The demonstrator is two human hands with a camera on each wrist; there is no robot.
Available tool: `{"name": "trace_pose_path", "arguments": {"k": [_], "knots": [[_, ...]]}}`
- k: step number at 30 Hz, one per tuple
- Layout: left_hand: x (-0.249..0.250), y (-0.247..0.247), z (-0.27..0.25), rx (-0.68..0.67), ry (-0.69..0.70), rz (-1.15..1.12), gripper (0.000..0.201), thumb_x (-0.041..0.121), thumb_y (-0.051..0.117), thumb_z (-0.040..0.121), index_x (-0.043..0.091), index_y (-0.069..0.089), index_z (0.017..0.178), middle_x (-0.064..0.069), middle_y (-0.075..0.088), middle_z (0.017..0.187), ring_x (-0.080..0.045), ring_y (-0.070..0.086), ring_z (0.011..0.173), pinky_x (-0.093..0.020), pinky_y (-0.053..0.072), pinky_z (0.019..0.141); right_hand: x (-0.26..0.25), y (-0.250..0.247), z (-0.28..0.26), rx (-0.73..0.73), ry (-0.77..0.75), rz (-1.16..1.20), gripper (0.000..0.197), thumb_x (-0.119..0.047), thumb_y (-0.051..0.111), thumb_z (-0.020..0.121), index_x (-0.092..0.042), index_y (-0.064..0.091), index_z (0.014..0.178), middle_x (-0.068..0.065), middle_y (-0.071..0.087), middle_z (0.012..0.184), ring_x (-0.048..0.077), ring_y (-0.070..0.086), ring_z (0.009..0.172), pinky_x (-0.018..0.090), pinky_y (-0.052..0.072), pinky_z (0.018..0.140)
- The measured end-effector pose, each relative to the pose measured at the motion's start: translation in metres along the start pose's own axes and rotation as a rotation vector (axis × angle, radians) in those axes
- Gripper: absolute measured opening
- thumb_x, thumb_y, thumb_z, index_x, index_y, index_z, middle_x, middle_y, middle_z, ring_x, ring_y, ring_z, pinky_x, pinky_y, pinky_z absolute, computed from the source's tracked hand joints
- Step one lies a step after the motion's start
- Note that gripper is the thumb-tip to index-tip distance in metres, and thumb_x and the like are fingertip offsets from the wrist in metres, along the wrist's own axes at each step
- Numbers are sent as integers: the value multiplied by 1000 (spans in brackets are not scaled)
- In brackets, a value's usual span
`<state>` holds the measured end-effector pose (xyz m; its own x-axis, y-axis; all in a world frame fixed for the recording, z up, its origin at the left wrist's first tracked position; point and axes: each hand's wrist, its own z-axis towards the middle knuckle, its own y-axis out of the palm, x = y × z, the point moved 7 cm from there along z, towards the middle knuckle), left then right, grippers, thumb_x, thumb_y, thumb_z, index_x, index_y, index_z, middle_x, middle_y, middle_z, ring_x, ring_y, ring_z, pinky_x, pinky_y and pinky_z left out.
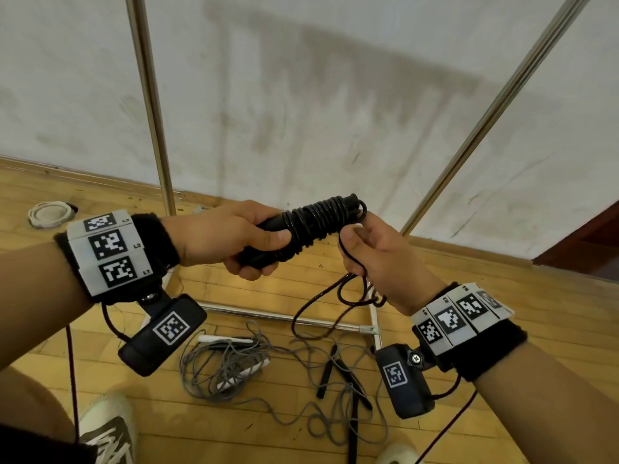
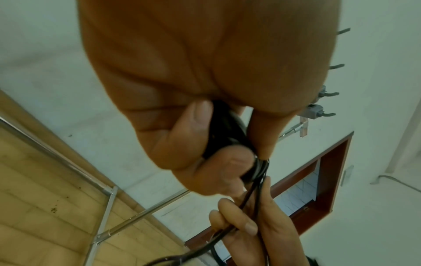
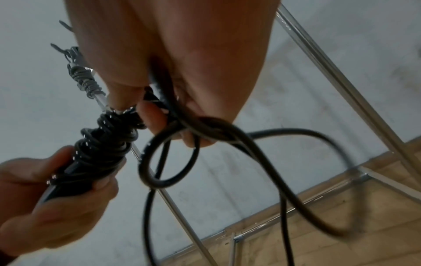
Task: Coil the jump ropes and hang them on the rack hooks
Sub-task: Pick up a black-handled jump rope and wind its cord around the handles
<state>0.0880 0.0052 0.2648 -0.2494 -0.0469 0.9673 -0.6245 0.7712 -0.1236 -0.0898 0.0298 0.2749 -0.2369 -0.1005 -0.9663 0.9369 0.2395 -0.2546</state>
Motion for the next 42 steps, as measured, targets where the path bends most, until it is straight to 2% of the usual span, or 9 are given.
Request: {"name": "trace_pose_path", "arguments": {"k": [6,11,16,19,23,27,30,36,42], "knots": [[-1,3,-2,-105,-46,-81,16,37,61,89,24,69,91,-15,59,66,-20,46,42,-21,33,37,-5,7,-1,-84,10,62,27,-16,46,102,-16,57,127,-8,47,62,8,40,53,16,38,53],[-2,-4,0,65,-103,272,62,76,43,87,20,69,95,-7,71,76,-21,67,62,-30,52,53,-5,13,-1,-64,-11,-2,27,-16,48,101,-10,57,126,-17,53,59,6,40,52,20,37,52],[16,-2,2,260,101,307,34,49,42,102,21,55,116,-5,73,94,-23,70,75,-42,59,68,-8,23,3,17,-102,-55,25,-11,49,101,-3,58,123,-13,68,77,-4,61,65,12,46,61],[16,10,5,202,89,296,53,63,35,96,15,53,109,-12,64,88,-23,61,67,-45,58,62,-6,36,5,23,-121,-70,18,-15,52,100,-10,61,115,1,71,92,4,67,78,18,52,72],[14,5,5,212,76,470,43,60,38,93,19,50,95,-5,59,74,-17,55,55,-37,53,53,-3,47,4,-43,-100,-121,12,-24,52,100,-24,61,108,-9,69,86,-6,60,62,9,44,58],[15,-13,3,314,87,521,37,58,41,96,23,54,93,-2,62,73,-12,58,54,-32,51,51,0,44,4,-181,-33,-170,29,-17,64,94,-28,56,119,2,72,91,5,68,80,19,51,69],[17,-38,-2,473,65,517,34,54,43,98,23,55,95,-3,64,74,-6,57,49,-24,50,46,9,37,0,-222,-22,-455,27,-13,70,86,-27,64,108,-6,71,86,7,67,82,20,54,74],[8,-67,-9,556,-16,487,38,51,43,100,15,56,98,-8,62,73,-7,54,44,-21,48,43,28,20,0,-143,-7,-660,24,-9,66,85,-26,63,100,-13,68,97,-2,61,94,8,44,77],[8,-64,-6,544,-13,465,38,49,43,101,14,57,95,-10,63,75,-14,57,53,-23,50,45,28,5,1,-9,-15,-962,9,-26,62,91,-25,55,86,-13,59,79,11,56,77,27,43,63]]}}
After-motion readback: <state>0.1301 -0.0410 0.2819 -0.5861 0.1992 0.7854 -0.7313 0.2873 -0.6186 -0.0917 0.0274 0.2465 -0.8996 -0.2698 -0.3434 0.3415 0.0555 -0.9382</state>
